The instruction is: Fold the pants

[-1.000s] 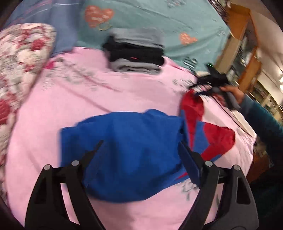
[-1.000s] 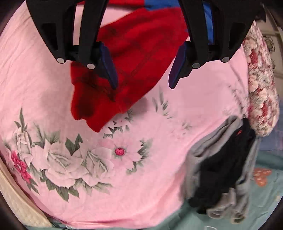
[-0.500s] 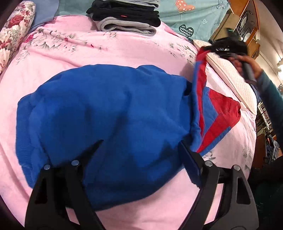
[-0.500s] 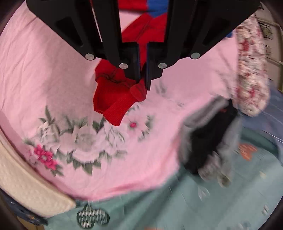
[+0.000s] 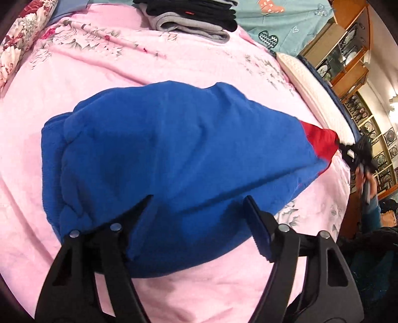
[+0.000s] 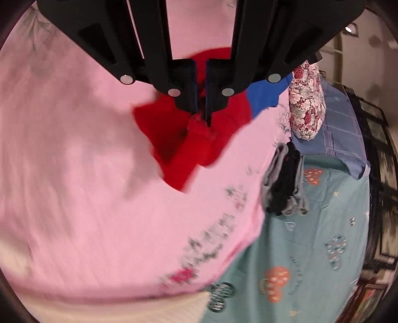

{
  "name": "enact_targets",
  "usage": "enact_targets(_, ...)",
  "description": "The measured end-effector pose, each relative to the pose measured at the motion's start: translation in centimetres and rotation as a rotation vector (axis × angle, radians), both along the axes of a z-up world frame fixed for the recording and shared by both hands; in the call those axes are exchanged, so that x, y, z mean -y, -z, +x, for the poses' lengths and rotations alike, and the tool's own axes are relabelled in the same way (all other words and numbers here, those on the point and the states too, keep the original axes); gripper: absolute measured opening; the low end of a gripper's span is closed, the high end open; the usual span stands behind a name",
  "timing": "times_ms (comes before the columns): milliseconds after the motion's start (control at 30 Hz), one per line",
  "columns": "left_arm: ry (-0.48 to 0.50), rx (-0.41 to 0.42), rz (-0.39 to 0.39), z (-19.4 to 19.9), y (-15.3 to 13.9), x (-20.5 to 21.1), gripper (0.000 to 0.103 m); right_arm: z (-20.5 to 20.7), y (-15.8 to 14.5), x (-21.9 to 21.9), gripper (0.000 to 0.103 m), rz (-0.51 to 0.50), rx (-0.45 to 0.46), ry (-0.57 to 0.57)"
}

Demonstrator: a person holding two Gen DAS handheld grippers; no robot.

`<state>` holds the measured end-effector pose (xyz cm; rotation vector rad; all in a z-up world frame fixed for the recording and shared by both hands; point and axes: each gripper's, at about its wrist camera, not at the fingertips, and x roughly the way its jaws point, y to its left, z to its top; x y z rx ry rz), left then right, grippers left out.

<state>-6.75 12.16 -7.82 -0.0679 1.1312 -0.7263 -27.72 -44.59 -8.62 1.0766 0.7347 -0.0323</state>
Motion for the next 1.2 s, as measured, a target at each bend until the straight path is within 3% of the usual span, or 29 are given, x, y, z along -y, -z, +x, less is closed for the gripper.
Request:
enact_targets(133,-0.019,-0.002,0.008,0.0,-0.1,-0.1,0.072,-1.9,-0.8,-0.6,0.004,0.002,0.063,-0.007)
enact_targets(300,-0.044,0.009,0.029,-0.3,-0.3,-0.7,0.072,-3.8,-1.0,-0.5,0.010,-0.053,-0.062,-0.063)
enact_targets(367,-0.058,-0.009,0.019,-0.4,-0.5,-1.3,0.072,-4.8,-2.9,0.5,0.010,-0.096,-0.021,-0.018)
enact_targets(400,-0.064,-0.017,0.011,-0.3,-0.6,-1.6,0.072,-4.9,-4.6,0.7,0.015,-0.146,0.018,-0.007)
enact_targets(500,-0.098,-0.008,-0.008,-0.3,-1.6,-1.7,0.077,-2.3,-8.1,-0.3,0.052,-0.231,0.111,-0.046)
enact_targets(600,-0.067,0.040,-0.014,-0.3,-2.4,0.2,0.081,3.0,-8.6,-2.8,0.052,-0.248,0.132,-0.138)
enact_targets(700,-0.042,0.044,0.056,-0.3,-1.3,2.0,0.082,6.7,-5.6,-3.7,0.052,-0.196,0.044,-0.196)
enact_targets(767,-0.037,0.033,0.100,-0.5,0.0,1.9,0.082,6.7,-3.5,-2.6,0.049,-0.227,-0.035,-0.173)
enact_targets(800,-0.025,0.059,0.090,-0.9,0.0,1.5,0.082,6.2,-2.5,-1.7,0.040,-0.225,-0.055,-0.154)
enact_targets(833,-0.019,0.080,0.094,-1.3,0.0,1.2,0.082,5.7,-1.5,-0.7,0.010,-0.199,-0.067,-0.134)
enact_targets(867,-0.019,0.090,0.106,-1.6,0.0,0.8,0.082,5.1,-0.5,0.3,0.000,-0.164,-0.078,-0.116)
enact_targets(900,-0.019,0.088,0.109,-1.7,0.0,0.4,0.082,4.6,0.0,0.8,0.000,-0.113,-0.049,-0.116)
enact_targets(967,-0.017,0.086,0.105,-1.8,-0.3,0.1,0.082,3.9,-0.9,0.4,0.000,-0.144,-0.034,-0.119)
enact_targets(1067,-0.021,0.108,0.113,-2.0,-1.7,0.9,0.082,4.2,-3.8,-1.6,0.023,-0.285,-0.025,-0.158)
enact_targets(1133,0.005,0.128,0.075,-2.2,-2.8,2.2,0.082,6.2,-6.0,-4.2,0.048,-0.362,0.018,-0.251)
enact_targets(1200,0.038,0.164,0.041,-2.4,-3.8,4.2,0.085,9.1,-7.6,-7.2,0.051,-0.407,0.067,-0.366)
